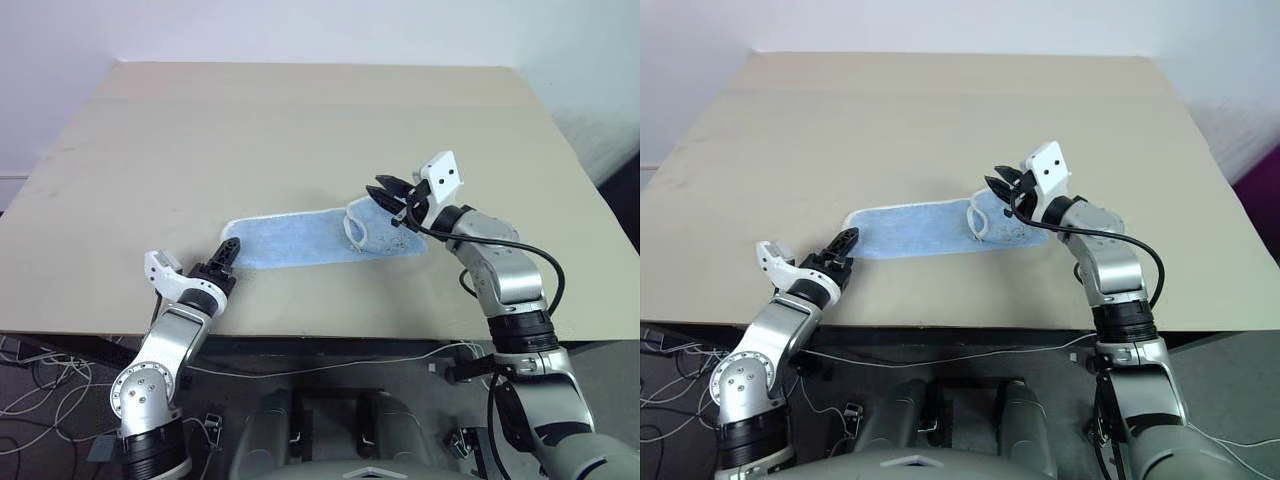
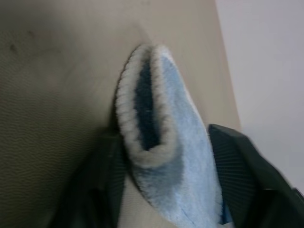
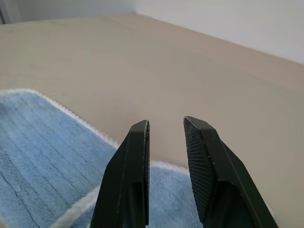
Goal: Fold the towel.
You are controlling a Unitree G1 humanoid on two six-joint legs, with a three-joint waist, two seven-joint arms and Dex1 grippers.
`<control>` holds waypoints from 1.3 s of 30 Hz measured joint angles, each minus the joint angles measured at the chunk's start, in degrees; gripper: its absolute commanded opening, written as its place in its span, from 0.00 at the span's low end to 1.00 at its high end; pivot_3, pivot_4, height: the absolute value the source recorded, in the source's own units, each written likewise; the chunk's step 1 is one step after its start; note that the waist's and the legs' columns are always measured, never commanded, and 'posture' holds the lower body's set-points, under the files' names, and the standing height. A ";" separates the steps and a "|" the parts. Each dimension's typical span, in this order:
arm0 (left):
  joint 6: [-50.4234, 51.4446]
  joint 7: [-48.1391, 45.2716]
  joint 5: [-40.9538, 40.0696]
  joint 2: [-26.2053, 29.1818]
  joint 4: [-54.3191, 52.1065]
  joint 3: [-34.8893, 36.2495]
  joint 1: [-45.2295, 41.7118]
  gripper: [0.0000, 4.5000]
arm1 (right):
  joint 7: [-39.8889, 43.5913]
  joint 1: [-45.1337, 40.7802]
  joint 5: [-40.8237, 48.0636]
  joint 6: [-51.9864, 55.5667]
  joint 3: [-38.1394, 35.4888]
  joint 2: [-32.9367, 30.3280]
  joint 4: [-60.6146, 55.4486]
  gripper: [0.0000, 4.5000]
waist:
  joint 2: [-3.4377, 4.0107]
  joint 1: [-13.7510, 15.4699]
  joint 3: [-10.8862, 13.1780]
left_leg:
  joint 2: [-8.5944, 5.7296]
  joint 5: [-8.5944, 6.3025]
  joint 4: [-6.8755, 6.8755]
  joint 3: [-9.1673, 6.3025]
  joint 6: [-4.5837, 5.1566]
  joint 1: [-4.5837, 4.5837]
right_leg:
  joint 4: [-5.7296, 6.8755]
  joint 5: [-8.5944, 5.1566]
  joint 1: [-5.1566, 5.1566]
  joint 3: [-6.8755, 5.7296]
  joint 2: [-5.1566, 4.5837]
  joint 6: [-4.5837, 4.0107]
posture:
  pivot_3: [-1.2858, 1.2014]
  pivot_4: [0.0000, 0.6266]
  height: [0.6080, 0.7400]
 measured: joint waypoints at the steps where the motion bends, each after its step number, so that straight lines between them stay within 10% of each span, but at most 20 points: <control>1: -0.14 -0.02 0.01 0.13 0.17 0.01 -0.24 0.30 | -0.09 0.15 0.00 0.13 0.00 0.00 -0.44 0.26 | 0.00 0.00 0.00 | 0.01 0.00 0.00 0.00 0.00 0.00 | 0.00 0.02 0.00 0.00 0.01 0.04 | 0.52 0.24 1.00; 5: -0.38 -0.14 -0.01 0.64 0.19 0.04 -0.77 0.01 | -0.59 0.70 0.04 0.63 -0.01 0.05 -1.25 0.26 | -0.01 0.08 0.00 | 0.01 0.00 0.00 0.00 0.00 -0.01 | -0.01 0.03 0.00 0.00 0.00 0.05 | 0.52 0.24 1.00; 14: -0.53 -1.86 -0.47 4.29 0.23 0.93 -2.30 0.01 | -1.49 1.54 0.09 0.67 -0.01 0.12 -2.94 0.26 | -0.01 -0.02 0.01 | 0.02 -0.01 -0.01 0.00 -0.01 -0.02 | -0.03 -0.01 -0.03 0.00 0.00 -0.02 | 0.52 0.24 1.00; 25: 1.19 -15.37 1.56 25.24 3.99 8.56 -8.41 0.01 | -3.83 2.15 0.53 0.83 -1.43 0.06 -3.03 0.26 | 0.02 -0.06 0.06 | 0.02 -0.01 -0.10 0.04 -0.34 -0.10 | -0.12 -0.01 -0.12 0.00 0.04 -0.03 | 0.52 0.24 1.00; 31: 4.55 -30.74 11.27 31.96 1.23 -2.91 -15.98 0.01 | -6.55 2.39 0.52 1.06 -3.66 0.02 -3.03 0.26 | 0.03 0.10 0.07 | -0.02 0.05 -0.22 0.12 -0.48 -0.11 | -0.34 0.00 -0.08 0.00 0.05 0.00 | 0.52 0.24 1.00; 39: 7.18 -36.63 28.29 24.13 2.83 -23.51 -28.68 0.01 | -9.76 5.31 0.48 1.90 -5.34 -0.30 -5.38 0.26 | 0.02 -0.16 0.07 | 0.02 0.43 -0.87 0.20 -0.66 0.00 | -0.68 0.17 -0.14 0.06 0.27 0.29 | 0.52 0.24 1.00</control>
